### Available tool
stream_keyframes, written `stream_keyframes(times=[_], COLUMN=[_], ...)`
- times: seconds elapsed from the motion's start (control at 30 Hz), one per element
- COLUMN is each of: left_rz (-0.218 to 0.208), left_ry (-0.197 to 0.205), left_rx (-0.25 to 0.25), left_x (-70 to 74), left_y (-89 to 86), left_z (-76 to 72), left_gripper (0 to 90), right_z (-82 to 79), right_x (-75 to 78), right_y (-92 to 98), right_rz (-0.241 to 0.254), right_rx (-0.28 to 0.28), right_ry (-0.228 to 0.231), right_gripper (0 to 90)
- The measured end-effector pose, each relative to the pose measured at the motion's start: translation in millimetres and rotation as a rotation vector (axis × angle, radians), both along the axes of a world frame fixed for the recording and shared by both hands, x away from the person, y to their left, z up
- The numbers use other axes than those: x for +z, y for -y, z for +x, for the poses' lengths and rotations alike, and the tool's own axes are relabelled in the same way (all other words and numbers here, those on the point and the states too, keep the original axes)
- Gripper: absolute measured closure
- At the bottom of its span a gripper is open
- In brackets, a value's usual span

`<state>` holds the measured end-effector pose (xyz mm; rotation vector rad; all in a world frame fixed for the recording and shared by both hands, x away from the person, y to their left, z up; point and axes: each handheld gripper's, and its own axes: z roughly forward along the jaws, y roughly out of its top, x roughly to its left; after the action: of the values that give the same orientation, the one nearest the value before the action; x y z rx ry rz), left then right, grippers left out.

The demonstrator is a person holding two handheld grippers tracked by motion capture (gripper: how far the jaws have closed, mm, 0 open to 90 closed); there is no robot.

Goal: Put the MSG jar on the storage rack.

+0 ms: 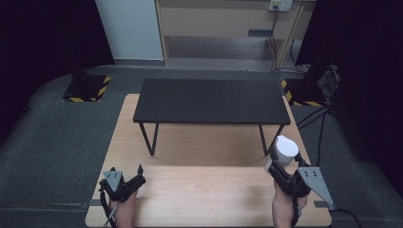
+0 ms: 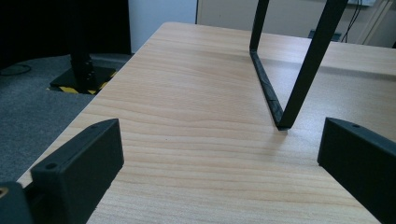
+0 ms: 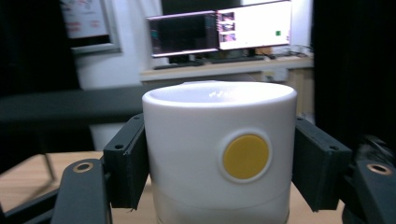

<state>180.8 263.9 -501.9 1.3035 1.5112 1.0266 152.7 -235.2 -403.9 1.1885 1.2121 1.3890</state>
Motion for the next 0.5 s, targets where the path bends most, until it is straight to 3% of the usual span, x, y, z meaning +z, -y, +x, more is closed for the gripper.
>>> stream_keyframes(times=[0.23,0.37,0.5], left_rz=[0.043,0.025,0.022], left_ry=[-0.004,0.001,0.000], left_rx=[-0.008,0.004,0.004], left_x=[0.5,-0.1,-0.1], left_y=[4.3,3.3,2.7], left_z=[1.6,1.8,2.2], left_gripper=[0.0,0.0,0.0], right_z=[34.9,67.9,103.7], right_x=[62.3,89.1,104.9], right_y=[-19.0,-31.5,-44.3], right_rz=[0.004,0.003,-0.020], right_rx=[0.055,0.026,-0.022], right_ry=[0.039,0.042,0.033], right_gripper=[30.3,30.4,30.3])
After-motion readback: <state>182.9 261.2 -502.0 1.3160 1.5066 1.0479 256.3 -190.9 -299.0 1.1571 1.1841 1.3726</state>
